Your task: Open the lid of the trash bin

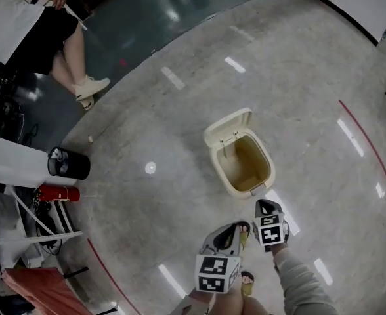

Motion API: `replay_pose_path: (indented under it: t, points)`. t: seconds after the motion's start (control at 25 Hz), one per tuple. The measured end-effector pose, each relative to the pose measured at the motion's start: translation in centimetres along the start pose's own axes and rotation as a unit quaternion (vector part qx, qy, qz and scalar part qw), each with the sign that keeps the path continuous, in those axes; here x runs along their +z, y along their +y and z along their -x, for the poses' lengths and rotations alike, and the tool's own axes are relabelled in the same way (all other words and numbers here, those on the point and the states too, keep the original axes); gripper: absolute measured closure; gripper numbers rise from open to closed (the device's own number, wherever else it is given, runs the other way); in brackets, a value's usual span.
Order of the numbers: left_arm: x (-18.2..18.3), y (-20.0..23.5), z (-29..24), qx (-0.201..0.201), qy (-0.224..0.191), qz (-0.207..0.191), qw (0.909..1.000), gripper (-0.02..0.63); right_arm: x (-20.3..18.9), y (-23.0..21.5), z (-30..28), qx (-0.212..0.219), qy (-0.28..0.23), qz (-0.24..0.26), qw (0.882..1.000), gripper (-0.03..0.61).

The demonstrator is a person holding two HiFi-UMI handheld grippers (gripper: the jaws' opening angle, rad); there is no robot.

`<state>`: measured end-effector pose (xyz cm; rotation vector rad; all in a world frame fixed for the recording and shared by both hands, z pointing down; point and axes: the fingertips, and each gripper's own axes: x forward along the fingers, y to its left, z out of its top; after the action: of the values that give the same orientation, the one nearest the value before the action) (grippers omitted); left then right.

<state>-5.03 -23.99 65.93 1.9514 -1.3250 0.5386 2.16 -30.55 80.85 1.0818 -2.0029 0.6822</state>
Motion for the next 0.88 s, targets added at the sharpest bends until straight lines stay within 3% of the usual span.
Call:
replay_pose_path:
  t: [0.64,0.88]
  points:
    - [-0.3,-4.8,9.3,0.003,0.005,-0.036,0.9993,0.609,0.6,7.1,17.7,0.035,-0.049,0.025,0.998,0.579]
    - [0.0,-7.5,13.3,-0.004,-0.015,-0.031,0.9994,0.609,1.3,10.0,25.2,0.061,-0.086,0.052,0.993,0.579]
